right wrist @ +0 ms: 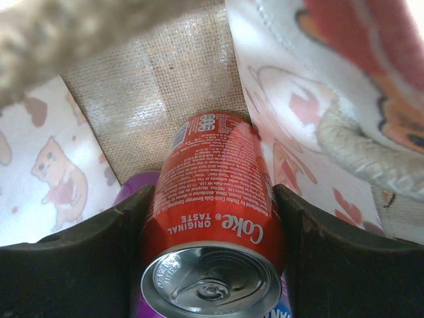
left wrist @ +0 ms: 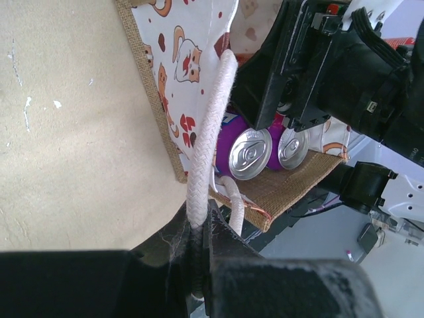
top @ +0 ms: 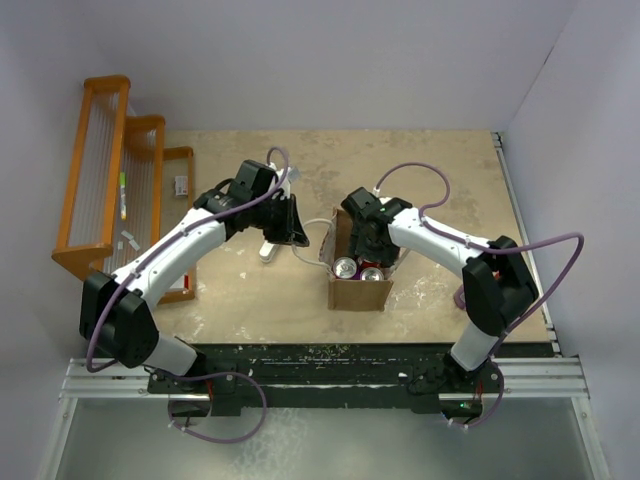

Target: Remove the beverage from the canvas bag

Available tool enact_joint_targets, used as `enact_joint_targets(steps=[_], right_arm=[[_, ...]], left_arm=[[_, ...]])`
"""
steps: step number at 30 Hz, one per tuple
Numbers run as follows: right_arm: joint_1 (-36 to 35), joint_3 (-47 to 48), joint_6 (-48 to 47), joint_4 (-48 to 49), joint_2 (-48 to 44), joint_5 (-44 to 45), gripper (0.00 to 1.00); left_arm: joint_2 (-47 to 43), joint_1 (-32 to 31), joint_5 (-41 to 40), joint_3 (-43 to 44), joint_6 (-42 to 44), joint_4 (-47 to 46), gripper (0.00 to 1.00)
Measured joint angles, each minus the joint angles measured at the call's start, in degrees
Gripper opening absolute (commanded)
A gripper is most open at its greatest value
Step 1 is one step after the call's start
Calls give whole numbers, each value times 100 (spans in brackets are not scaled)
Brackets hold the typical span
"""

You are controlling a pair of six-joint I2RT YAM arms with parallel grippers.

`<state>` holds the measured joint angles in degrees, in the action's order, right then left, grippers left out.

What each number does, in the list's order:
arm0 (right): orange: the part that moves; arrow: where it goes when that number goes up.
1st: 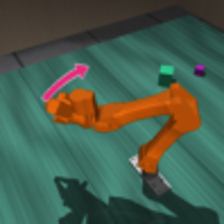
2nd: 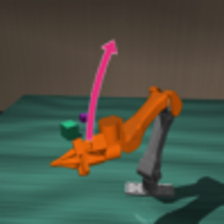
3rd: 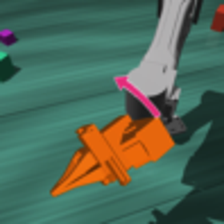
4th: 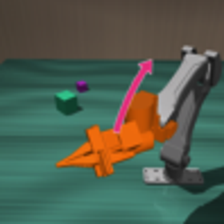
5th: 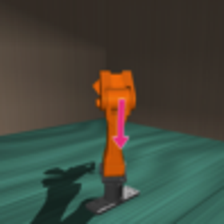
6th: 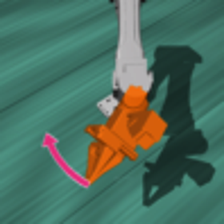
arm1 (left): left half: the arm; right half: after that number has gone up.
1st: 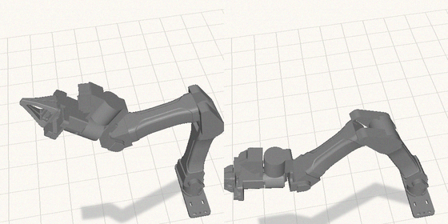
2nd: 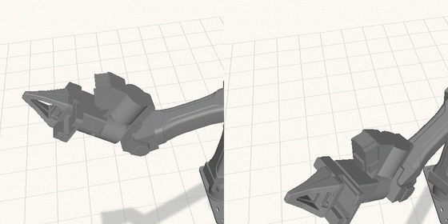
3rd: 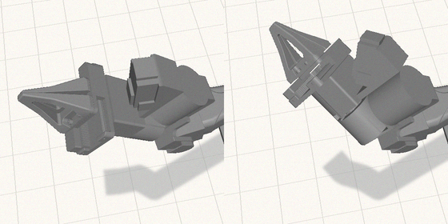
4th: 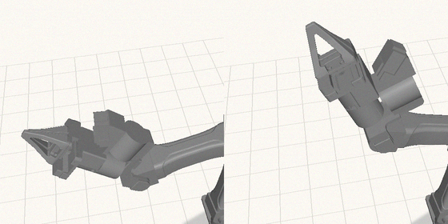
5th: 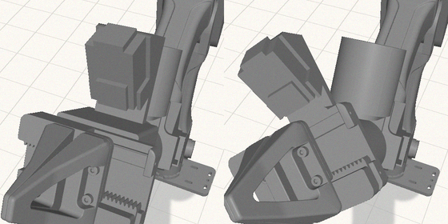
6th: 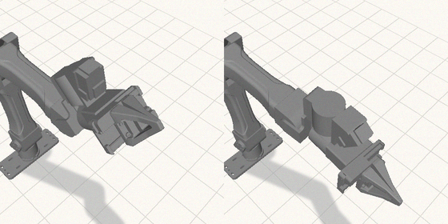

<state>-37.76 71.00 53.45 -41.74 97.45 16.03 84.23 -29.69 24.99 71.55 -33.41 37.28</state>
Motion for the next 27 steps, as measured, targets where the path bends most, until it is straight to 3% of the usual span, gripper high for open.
enact_joint_targets(steps=[4, 9, 20, 27], right_arm=[[2, 4, -105, 9, -2, -9, 35], [-7, 162, -286, -68, 70, -107, 16], [-22, 1182, -925, -166, 234, -708, 0], [-22, 1543, -1366, -70, 90, -1224, 0]], left_arm=[[-146, 0, -103, 0, 0, 22, 0], [-404, -4, -267, -9, -4, 96, 0], [-645, -7, -516, -20, -48, 186, 0], [-645, -7, -511, -22, -48, 186, 0]])
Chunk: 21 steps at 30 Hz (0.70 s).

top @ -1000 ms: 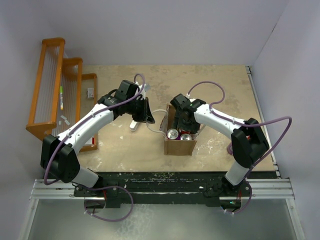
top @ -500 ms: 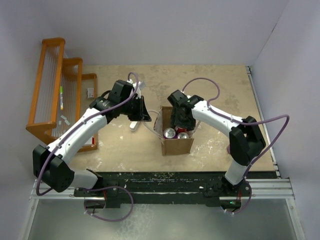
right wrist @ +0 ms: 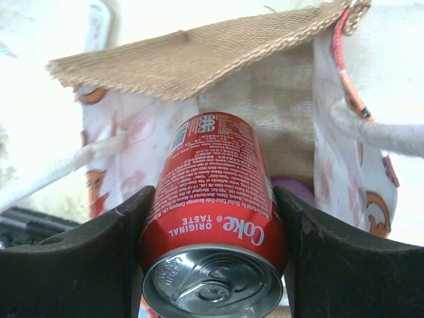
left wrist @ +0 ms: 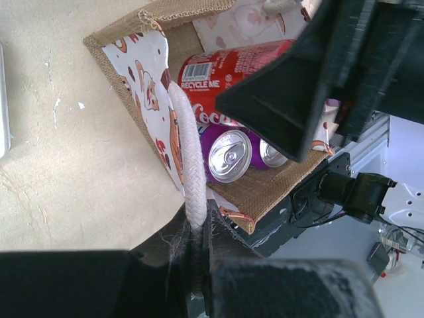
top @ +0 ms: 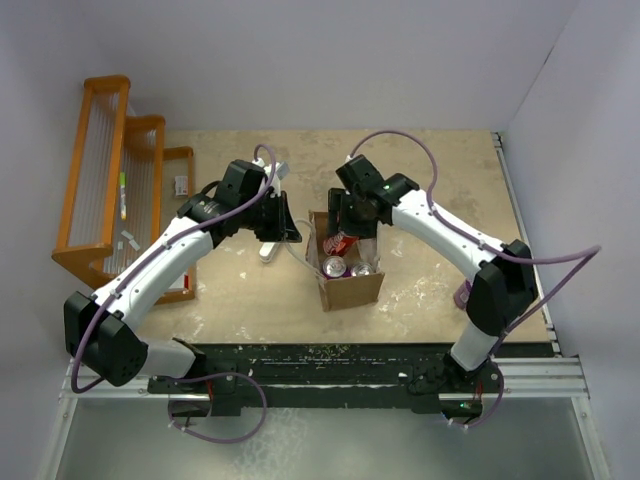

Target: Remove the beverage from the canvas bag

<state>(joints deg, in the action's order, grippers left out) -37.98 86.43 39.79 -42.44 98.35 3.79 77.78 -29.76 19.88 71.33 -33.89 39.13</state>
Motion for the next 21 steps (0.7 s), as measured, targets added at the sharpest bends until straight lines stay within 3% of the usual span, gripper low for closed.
enact_joint_targets(steps=[12, 21], right_arm=[[17, -125, -330, 1005, -1714, -645, 0], [46, -114, -555, 1204, -1912, -358, 0]], left_arm=[[15, 0, 2, -20, 2, -7, 0], [70, 0, 4, -20, 4, -7, 0]])
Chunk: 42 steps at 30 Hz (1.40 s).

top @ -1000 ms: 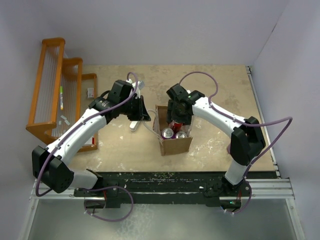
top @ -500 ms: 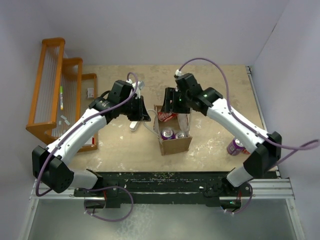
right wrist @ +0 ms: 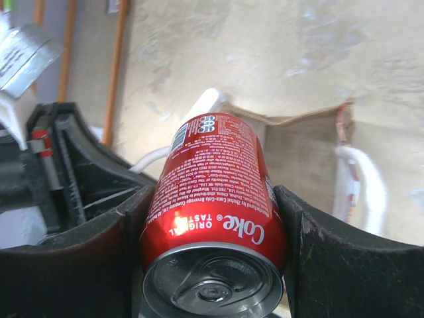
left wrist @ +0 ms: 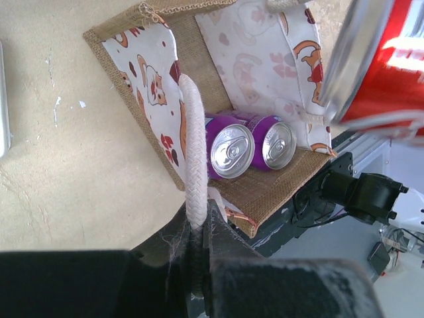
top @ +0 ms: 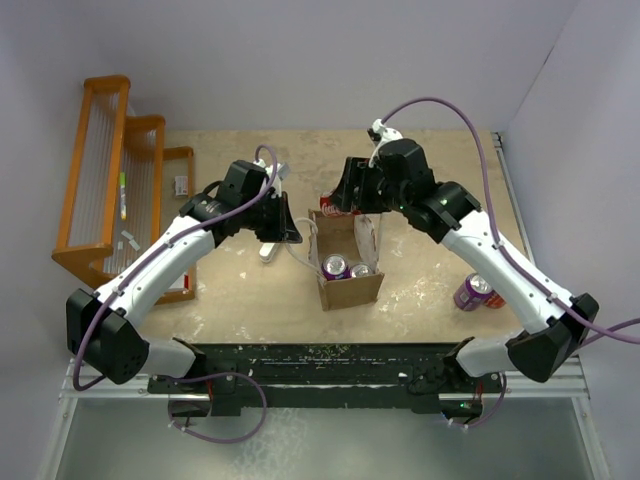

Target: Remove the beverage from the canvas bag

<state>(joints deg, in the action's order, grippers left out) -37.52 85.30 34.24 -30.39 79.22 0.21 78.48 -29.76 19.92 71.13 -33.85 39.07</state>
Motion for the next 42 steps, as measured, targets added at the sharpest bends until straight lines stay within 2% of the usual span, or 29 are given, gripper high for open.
enact_joint_targets(steps=[6, 9, 12, 15, 20, 25, 29, 34, 42], right_arm=[[50, 129, -313, -413, -341, 1386, 0], [81, 111, -293, -660, -748, 2583, 0], [267, 26, -11, -949, -1130, 3543, 0], [772, -160, 551, -1416, -1292, 3932, 0], [1591, -1110, 1694, -2122, -1054, 3650, 0], [1567, -2570, 2376, -2236, -841, 2382, 0], [1537, -3322, 2804, -2208, -1263, 1794, 0], [1541, -3713, 3370, -2243, -1714, 1718, 0], [1541, -3810, 4159, -2546, -1593, 2194, 7]], left_arm=[[7, 2, 4, 0, 2, 0, 0], [9, 2, 26, 0, 2, 0, 0], [28, 2, 48, 0, 2, -4, 0], [42, 2, 74, 0, 2, -22, 0], [42, 2, 96, 0, 4, -39, 0], [42, 2, 120, -24, 2, -55, 0], [39, 2, 136, -111, 4, -66, 0], [13, 7, 146, -216, 4, -61, 0], [-24, 7, 192, -254, 22, -59, 0]])
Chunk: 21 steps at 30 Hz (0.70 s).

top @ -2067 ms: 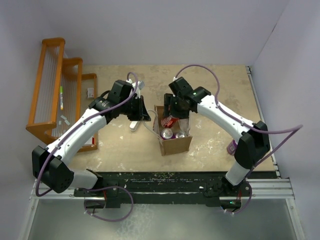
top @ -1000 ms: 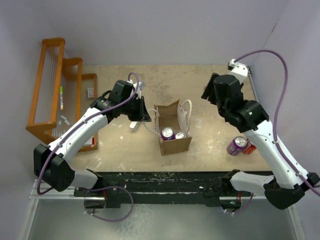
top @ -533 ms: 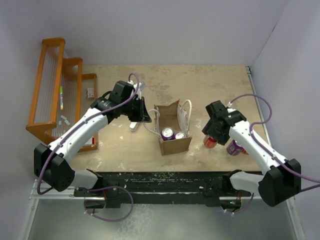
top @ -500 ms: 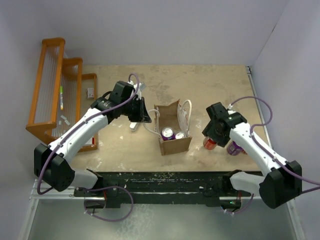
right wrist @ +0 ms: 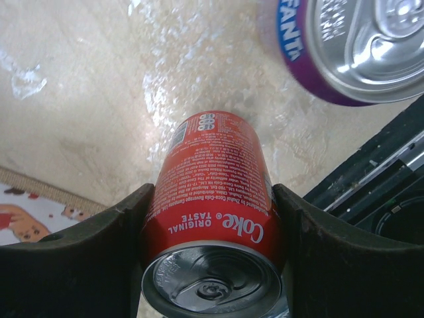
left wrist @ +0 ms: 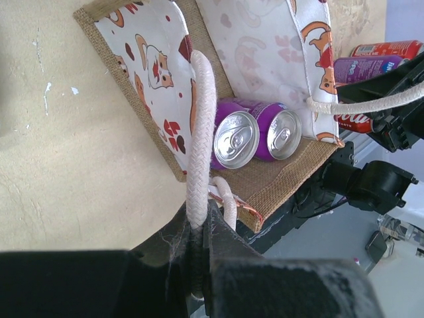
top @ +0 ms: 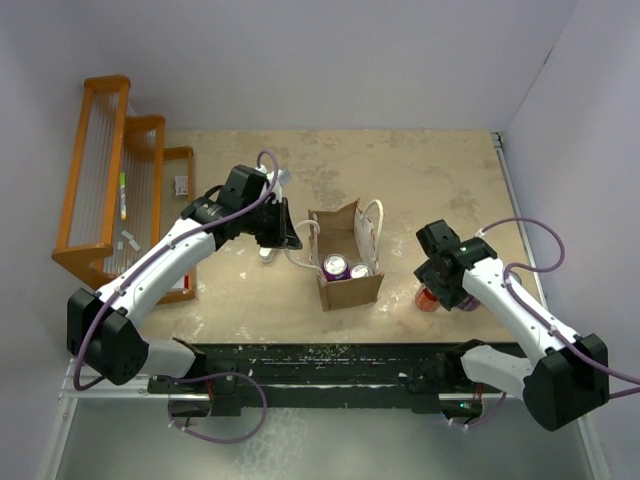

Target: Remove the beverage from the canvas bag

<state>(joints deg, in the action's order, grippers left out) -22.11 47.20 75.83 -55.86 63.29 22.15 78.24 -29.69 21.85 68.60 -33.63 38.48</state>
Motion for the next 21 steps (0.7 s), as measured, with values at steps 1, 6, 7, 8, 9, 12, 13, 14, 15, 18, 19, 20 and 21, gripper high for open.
enact_joint_targets(steps=[1, 6, 7, 8, 9, 12, 13, 14, 15, 18, 19, 20, 21], right_arm=[[0, 0, 74, -28, 26, 90, 7], [7, -153, 315, -28, 57, 337, 8], [9, -188, 341, -20, 59, 367, 8], [20, -227, 363, -13, 68, 393, 8], [42, -260, 380, -7, 85, 400, 8], [105, -304, 422, 15, 127, 452, 11], [120, -310, 424, 31, 127, 487, 12], [127, -310, 424, 44, 127, 527, 13], [133, -319, 422, 85, 127, 557, 13], [157, -372, 424, 199, 127, 586, 16], [164, -402, 426, 238, 131, 586, 16], [168, -437, 437, 275, 136, 601, 17], [175, -437, 439, 286, 136, 605, 18]], left_arm=[[-2, 0, 2, 0, 2, 0, 0], [-4, 0, 7, 0, 7, 0, 0], [-4, 0, 11, 0, 7, -2, 0], [-4, 0, 17, 0, 7, -2, 0], [-4, 0, 24, 0, 7, 0, 0], [-4, 0, 28, 0, 24, 2, 0], [-4, 0, 28, 0, 24, 2, 0], [-4, 0, 31, 2, 24, 2, 0], [-4, 0, 28, 2, 24, 4, 0], [-4, 0, 31, 7, 26, 7, 0], [-4, 0, 31, 9, 28, 4, 0], [-2, 0, 31, 17, 28, 13, 0], [2, 0, 31, 26, 33, 15, 0]])
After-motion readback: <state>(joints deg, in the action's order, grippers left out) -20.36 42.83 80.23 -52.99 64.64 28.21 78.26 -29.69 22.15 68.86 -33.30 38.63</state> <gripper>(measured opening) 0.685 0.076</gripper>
